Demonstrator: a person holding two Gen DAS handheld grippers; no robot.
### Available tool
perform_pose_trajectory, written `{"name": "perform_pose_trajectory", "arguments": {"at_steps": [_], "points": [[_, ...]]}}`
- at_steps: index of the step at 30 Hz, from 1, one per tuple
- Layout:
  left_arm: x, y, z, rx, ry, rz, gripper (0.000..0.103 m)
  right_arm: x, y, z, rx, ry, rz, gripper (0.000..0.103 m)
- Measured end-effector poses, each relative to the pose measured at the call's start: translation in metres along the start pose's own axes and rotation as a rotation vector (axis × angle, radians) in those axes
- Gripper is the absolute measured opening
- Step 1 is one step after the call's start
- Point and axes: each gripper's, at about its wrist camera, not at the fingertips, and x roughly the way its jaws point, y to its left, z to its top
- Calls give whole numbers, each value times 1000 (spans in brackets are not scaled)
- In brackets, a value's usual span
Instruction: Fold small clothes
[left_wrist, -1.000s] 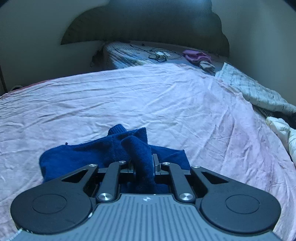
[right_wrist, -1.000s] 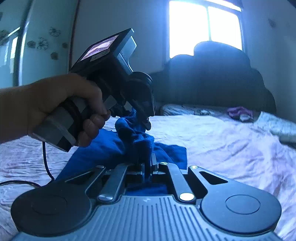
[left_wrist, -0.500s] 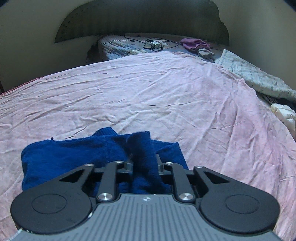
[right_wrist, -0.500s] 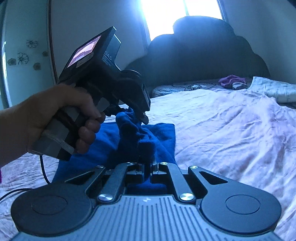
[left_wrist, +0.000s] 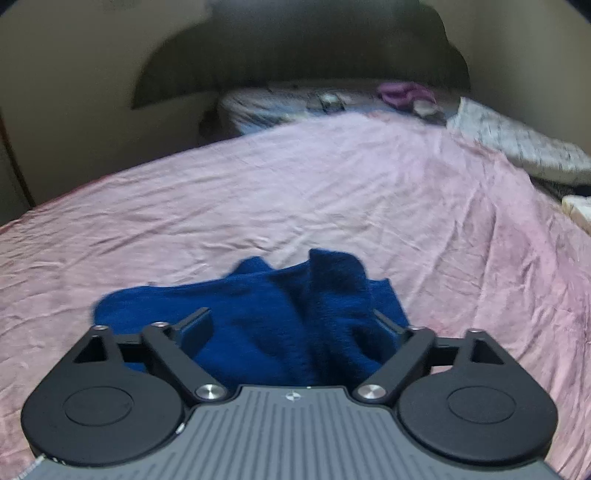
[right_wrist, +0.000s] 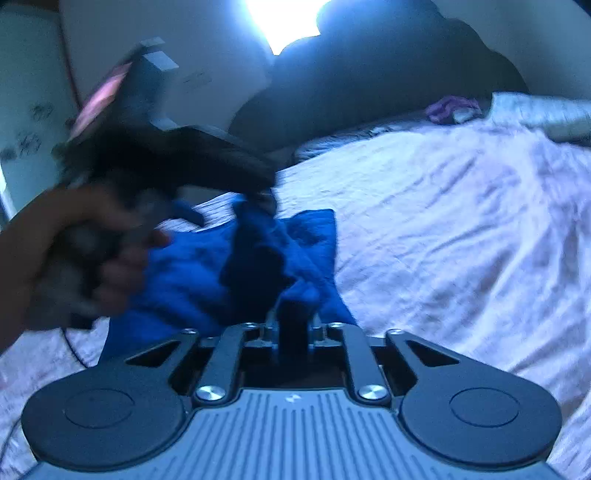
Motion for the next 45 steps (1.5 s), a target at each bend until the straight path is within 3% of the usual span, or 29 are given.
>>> {"name": "perform_pose_trajectory", "arguments": {"at_steps": [2,4,7,10,13,16,18,21,24,26,27,29,31,32,33,34,35,37,39,41,45], "points": [[-14,11,-8,0,-34,28,98,1,-10,1,60,5,4,40],[-30,22,-17,3,-70,58,98,0,-19,2,111,-3,23,43],[-47,32,-28,35,-118,91,99,-7,-24,3,148,-53,-14,57],[-46,37,-20,-8,-158,80,100,-12,-23,5,149,-104,-53,57],[-25,37,5,-95,-128,-9,99,-18,-15,7,132,-149,-96,57],[-13,34,26,-156,-97,-168,96,-26,-9,10,103,-177,-82,57],[-23,35,29,-191,-138,-184,99,-31,-1,13,43,-190,-76,57],[-39,40,20,-151,-169,-114,103,-27,9,23,-40,-154,3,57],[-48,50,-5,-81,-124,8,102,0,16,41,-57,-20,147,57],[-55,62,-29,-61,-102,30,103,21,17,48,-40,47,209,57],[-59,66,-38,-63,-97,30,103,32,18,50,-57,74,207,59],[-65,79,-59,-58,-70,15,103,50,20,49,-113,146,123,60],[-68,92,-78,-44,-68,-1,103,45,16,48,-121,136,115,60],[-68,100,-84,-49,-71,-5,103,36,12,50,-116,108,139,66],[-66,109,-88,-71,-68,-18,103,31,9,54,-111,81,142,75],[-64,120,-90,-119,-56,-56,103,27,2,59,-100,58,117,96],[-61,131,-91,-182,-35,-107,103,26,-3,63,-89,54,97,103],[-50,152,-93,-339,27,-220,103,37,-20,75,-51,106,116,103],[-38,167,-97,-470,77,-329,102,54,-42,84,36,172,195,102],[-26,177,-100,-541,108,-401,102,68,-59,88,121,220,254,102],[-17,184,-104,-595,92,-493,102,94,-77,91,218,305,370,102]]}}
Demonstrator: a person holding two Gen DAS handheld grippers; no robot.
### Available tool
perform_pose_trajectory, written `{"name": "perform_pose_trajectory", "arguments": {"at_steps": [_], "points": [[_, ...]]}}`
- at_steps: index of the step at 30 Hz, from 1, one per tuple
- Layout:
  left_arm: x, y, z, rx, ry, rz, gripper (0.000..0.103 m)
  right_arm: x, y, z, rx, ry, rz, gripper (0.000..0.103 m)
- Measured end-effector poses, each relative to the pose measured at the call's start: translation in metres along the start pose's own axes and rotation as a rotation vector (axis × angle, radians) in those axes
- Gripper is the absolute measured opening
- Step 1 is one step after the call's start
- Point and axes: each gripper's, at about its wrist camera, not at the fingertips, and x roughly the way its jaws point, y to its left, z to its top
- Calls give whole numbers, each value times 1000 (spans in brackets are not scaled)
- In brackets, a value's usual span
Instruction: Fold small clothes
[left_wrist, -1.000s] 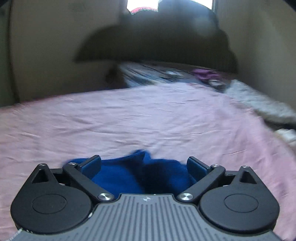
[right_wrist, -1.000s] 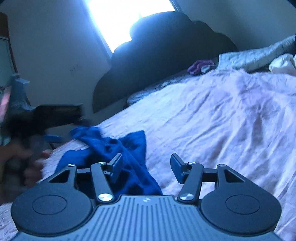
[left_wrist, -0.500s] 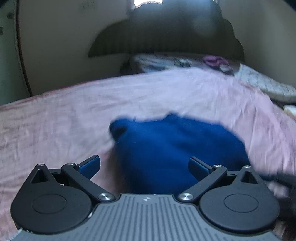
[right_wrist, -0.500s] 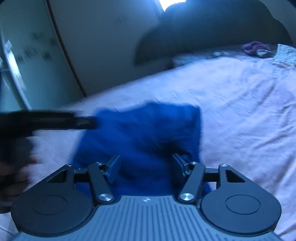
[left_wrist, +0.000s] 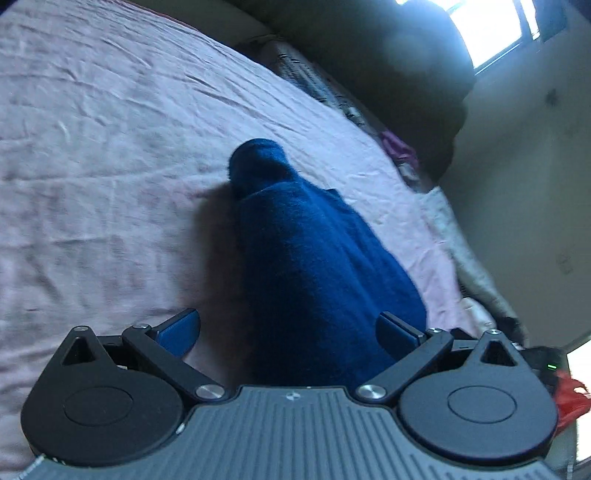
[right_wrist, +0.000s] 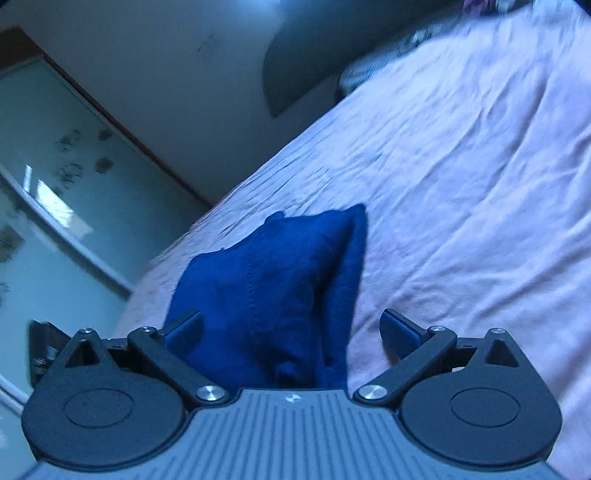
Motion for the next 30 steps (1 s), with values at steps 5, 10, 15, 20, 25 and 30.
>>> {"name": "perform_pose_trajectory", "arguments": {"at_steps": [5,10,15,20,25,30], "points": [[13,4,2,-35,21,-106,102,20,-4,8,-14,77,90,103],[29,-5,-5,-12,6,-161,99,45,10,6,-40,132,157,103],[29,-11,-15,28,-57,-83,70,59,22,6,-55,113,110,82],[26,1,-15,-6,-71,-76,36,60,5,-5,49,78,103,30],[12,-7,-15,43,-108,-56,29,54,28,-11,49,30,119,27],[-30,-7,-8,91,-173,-31,29,52,74,-8,-15,1,145,27]]}}
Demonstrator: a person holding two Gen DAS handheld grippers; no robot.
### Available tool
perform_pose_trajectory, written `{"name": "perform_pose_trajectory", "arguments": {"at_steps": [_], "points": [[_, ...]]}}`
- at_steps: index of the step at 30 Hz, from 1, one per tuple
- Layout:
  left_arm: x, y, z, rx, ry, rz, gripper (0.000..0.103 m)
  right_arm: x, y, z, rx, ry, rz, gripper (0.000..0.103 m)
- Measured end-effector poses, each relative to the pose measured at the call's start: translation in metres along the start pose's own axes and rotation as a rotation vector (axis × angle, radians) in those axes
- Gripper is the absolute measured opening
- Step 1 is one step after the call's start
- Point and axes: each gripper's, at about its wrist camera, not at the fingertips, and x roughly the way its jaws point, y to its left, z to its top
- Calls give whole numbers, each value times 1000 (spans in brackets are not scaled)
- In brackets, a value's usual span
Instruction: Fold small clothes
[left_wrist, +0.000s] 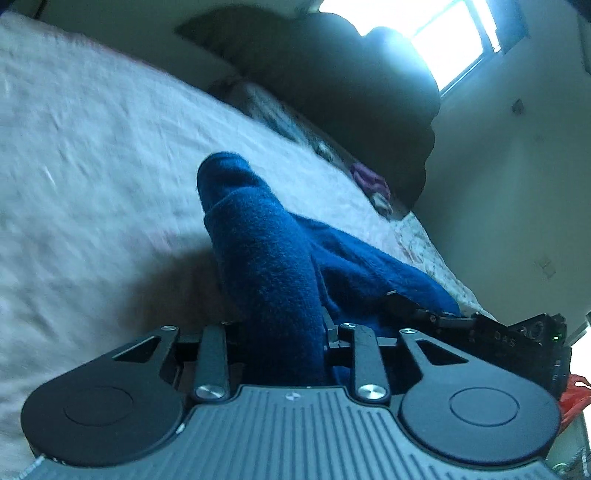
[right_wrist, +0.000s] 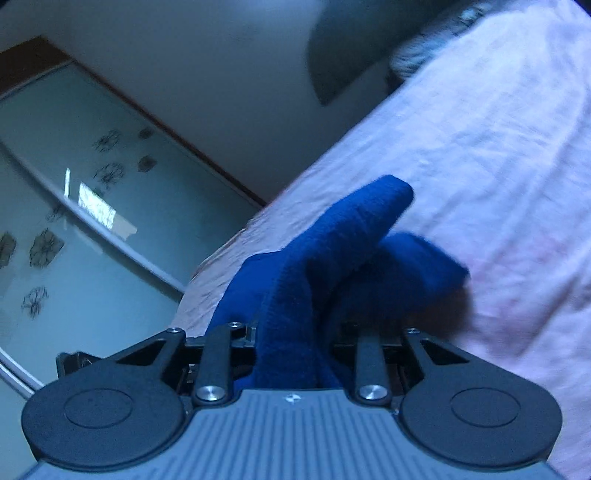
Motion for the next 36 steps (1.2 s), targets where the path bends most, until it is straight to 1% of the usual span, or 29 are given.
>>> {"name": "perform_pose_trajectory", "arguments": {"at_steps": [2,5,8,10,12,14,15,16,17,18,19,20,21,22,24,26,27,28,29,30,32,33,34,35,36], "points": [[-23,3,9,22,-32,14,29,7,21,0,-46,3,16,27],[-54,5,26,75,-51,50,29,18,49,3,-98,2,47,27],[-82,4,36,123,-56,112,29,37,75,1,-123,13,83,27],[-95,6,38,169,-60,161,30,51,84,-5,-126,35,95,28],[-95,13,38,200,-52,209,33,64,86,-12,-130,54,81,28],[-86,26,35,186,-7,263,36,80,80,-18,-99,77,49,30],[-76,31,32,180,25,289,40,90,75,-21,-73,96,11,31],[-67,38,28,183,63,323,45,99,72,-24,-48,120,-30,31],[-59,43,24,189,92,363,55,104,70,-28,-35,141,-61,32],[-58,46,20,192,91,385,58,106,69,-32,-28,158,-91,35],[-62,50,19,192,68,385,65,105,69,-34,-31,165,-118,44],[-67,50,19,189,50,394,74,101,71,-36,-43,160,-126,54],[-72,49,20,183,38,407,78,93,73,-37,-64,145,-132,61],[-79,47,21,173,26,417,82,83,76,-37,-86,124,-143,71],[-90,42,22,146,1,419,83,63,82,-37,-129,82,-168,71],[-103,37,20,131,-18,412,87,48,84,-39,-157,63,-175,71],[-111,31,14,139,-26,413,88,40,87,-45,-172,58,-176,71],[-114,28,6,154,-34,425,92,33,91,-52,-200,62,-175,71],[-117,23,-4,178,-38,448,97,33,96,-58,-234,72,-177,71],[-116,19,-13,207,-32,472,99,34,100,-65,-280,87,-186,71],[-107,14,-29,289,10,536,98,39,106,-83,-388,130,-250,73],[-102,13,-36,318,31,574,97,45,106,-89,-427,145,-303,73],[-102,12,-42,324,43,604,94,49,104,-93,-437,155,-368,73],[-105,10,-46,315,42,606,94,48,103,-97,-425,147,-410,73],[-111,8,-51,304,28,581,96,42,106,-101,-408,126,-412,73]]}}
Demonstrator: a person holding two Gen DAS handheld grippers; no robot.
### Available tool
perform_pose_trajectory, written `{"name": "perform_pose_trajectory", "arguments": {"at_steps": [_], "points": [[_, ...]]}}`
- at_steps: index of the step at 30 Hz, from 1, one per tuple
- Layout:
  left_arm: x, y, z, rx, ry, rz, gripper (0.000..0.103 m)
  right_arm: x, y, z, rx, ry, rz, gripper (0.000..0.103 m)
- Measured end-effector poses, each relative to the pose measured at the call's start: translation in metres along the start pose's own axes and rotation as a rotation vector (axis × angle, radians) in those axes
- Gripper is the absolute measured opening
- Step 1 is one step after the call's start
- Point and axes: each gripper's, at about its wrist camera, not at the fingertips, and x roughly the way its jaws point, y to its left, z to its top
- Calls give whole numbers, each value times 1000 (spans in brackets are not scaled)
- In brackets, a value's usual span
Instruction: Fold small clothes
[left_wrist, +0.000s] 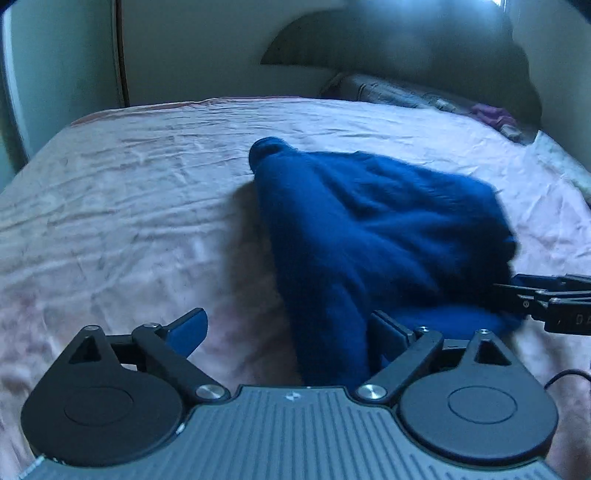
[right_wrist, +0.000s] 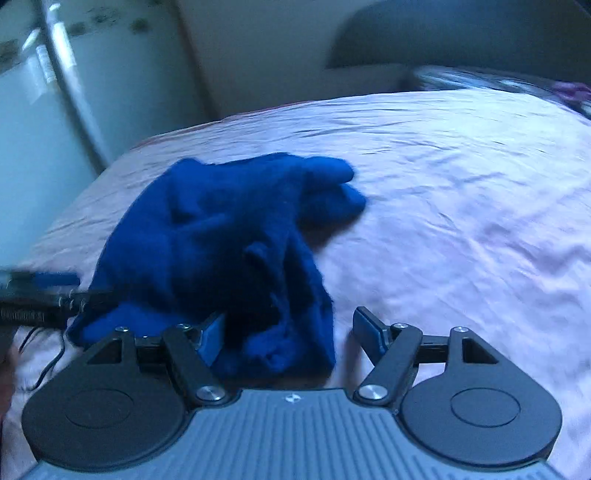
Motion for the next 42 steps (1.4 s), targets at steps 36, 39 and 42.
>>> {"name": "perform_pose_trajectory", "arguments": {"at_steps": [36,39,42], "points": [[-73,-33,-90,-67,-34,153,102,-70,64,-87,-83,-32,-26,101],[-74,-34,-93,-67,-36,157,102,-71,61,-89,-72,-33,-52,101],[-74,-34,-95,-71,-40,161,102,-71,59,-92,-59,-31,-64,101]]}}
